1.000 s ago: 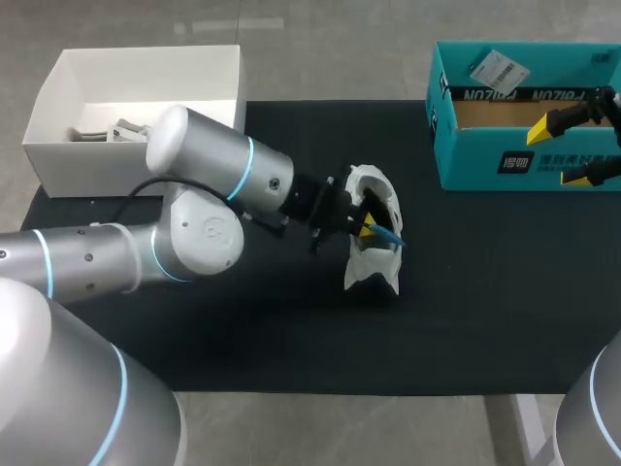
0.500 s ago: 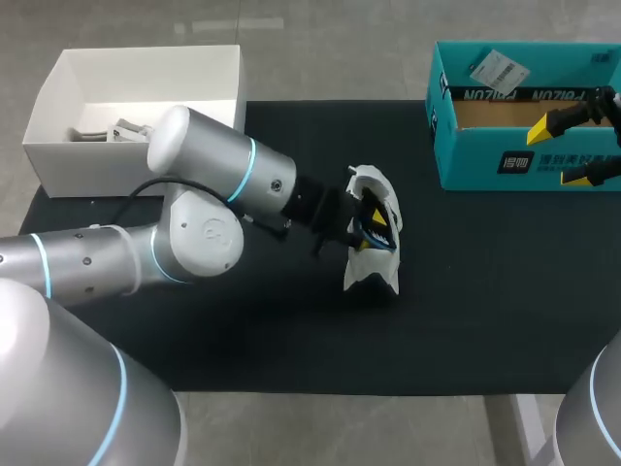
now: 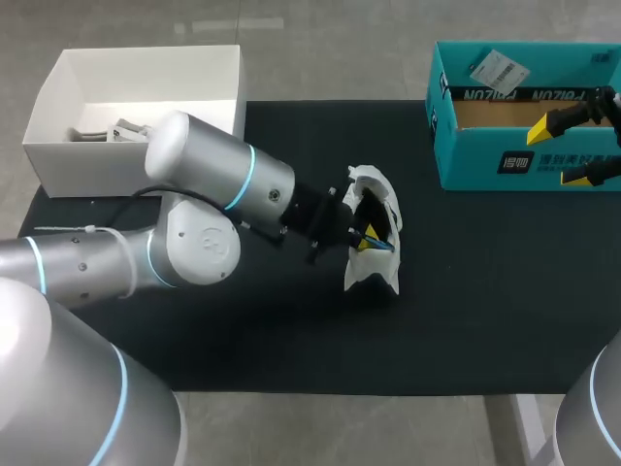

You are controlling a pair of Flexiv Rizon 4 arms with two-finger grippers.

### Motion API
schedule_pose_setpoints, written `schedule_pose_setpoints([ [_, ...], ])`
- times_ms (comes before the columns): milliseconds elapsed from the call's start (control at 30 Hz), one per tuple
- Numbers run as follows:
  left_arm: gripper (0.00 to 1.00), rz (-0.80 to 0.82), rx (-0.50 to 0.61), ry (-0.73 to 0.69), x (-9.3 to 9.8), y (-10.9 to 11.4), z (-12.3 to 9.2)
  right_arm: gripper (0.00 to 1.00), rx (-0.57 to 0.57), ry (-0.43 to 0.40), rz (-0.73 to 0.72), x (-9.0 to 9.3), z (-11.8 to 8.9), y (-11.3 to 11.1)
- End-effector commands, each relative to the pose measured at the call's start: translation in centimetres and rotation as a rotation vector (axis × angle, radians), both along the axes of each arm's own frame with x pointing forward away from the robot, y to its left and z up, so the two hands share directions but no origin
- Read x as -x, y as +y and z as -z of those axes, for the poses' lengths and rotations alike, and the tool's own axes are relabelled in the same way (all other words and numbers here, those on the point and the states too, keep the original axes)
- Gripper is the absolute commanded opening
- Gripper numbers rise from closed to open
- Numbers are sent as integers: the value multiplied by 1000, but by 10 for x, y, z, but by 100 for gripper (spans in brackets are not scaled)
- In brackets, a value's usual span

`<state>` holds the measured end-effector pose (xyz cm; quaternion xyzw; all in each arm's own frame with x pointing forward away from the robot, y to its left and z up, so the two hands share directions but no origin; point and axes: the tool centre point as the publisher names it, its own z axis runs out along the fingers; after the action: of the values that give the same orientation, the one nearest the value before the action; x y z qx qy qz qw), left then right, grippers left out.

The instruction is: Take the shoe out of the shoebox, open the shoe tongue, remove and reinsert the insole, then place the shoe into the shoebox

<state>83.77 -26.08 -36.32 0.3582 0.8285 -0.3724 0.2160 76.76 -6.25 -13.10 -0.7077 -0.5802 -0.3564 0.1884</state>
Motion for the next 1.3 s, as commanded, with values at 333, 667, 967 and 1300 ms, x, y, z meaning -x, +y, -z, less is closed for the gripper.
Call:
schedule_pose_setpoints([
  [333,0,-54,15,-54,-18,-10,15,100,1,1,1,0,0,1],
  [667,73,-9,63,47,-6,3,-8,100,1,1,1,0,0,1],
  [967,45,-9,70,19,-4,7,-21,100,1,1,1,0,0,1],
  [1300,0,12,4,39,-3,-3,3,100,1,1,1,0,0,1],
])
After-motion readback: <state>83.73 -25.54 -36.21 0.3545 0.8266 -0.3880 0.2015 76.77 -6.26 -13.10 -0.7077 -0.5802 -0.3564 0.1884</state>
